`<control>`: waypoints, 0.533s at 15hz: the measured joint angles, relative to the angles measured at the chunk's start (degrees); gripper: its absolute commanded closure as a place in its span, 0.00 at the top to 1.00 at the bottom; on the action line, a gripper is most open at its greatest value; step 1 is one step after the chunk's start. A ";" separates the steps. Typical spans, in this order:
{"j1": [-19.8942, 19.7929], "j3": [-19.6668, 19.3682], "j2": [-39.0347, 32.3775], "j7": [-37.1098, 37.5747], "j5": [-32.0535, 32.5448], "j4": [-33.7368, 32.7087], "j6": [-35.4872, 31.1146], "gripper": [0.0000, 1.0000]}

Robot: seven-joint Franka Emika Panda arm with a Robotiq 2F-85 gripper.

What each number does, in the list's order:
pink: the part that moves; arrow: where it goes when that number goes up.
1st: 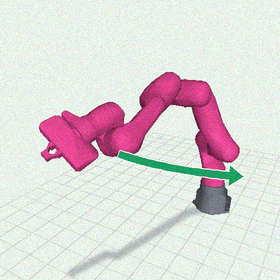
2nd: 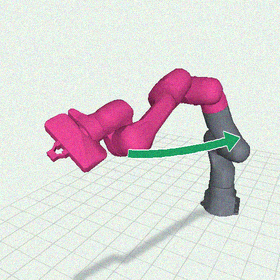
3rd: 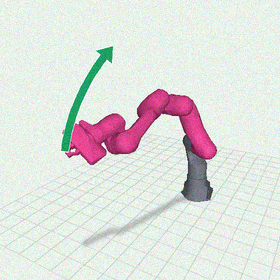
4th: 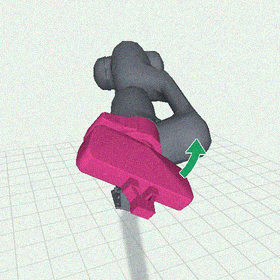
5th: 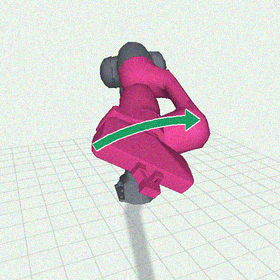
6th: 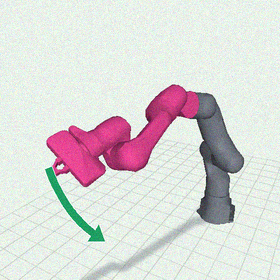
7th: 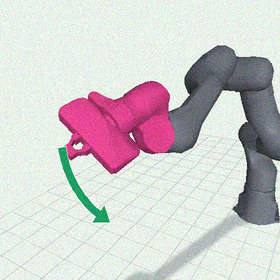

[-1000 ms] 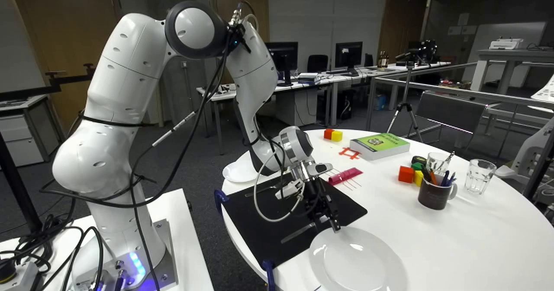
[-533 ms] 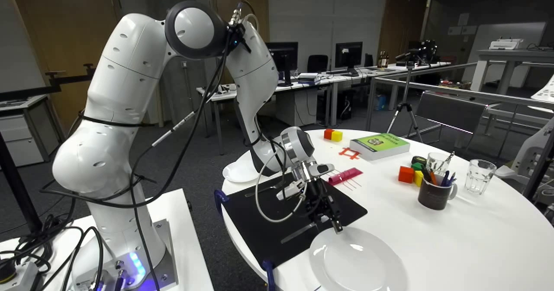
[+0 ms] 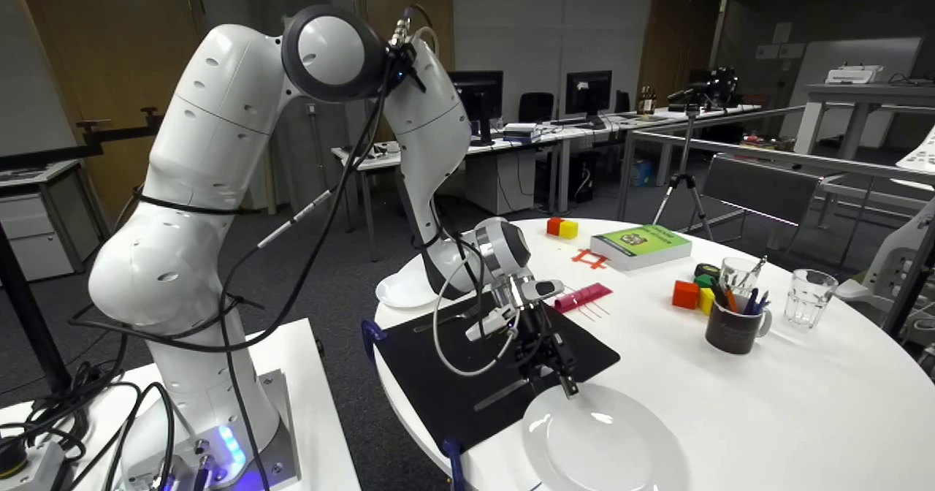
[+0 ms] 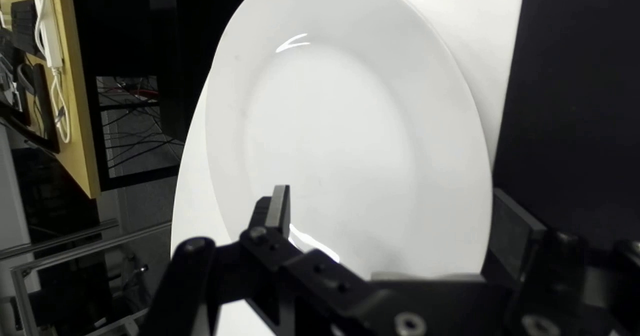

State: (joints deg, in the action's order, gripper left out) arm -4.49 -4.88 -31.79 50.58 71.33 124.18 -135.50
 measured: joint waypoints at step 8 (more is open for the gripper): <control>0.19 0.00 -1.13 -0.94 0.00 -0.72 2.46 0.53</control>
State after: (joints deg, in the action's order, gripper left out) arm -4.30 -4.88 -32.92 49.65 71.33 123.46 -133.03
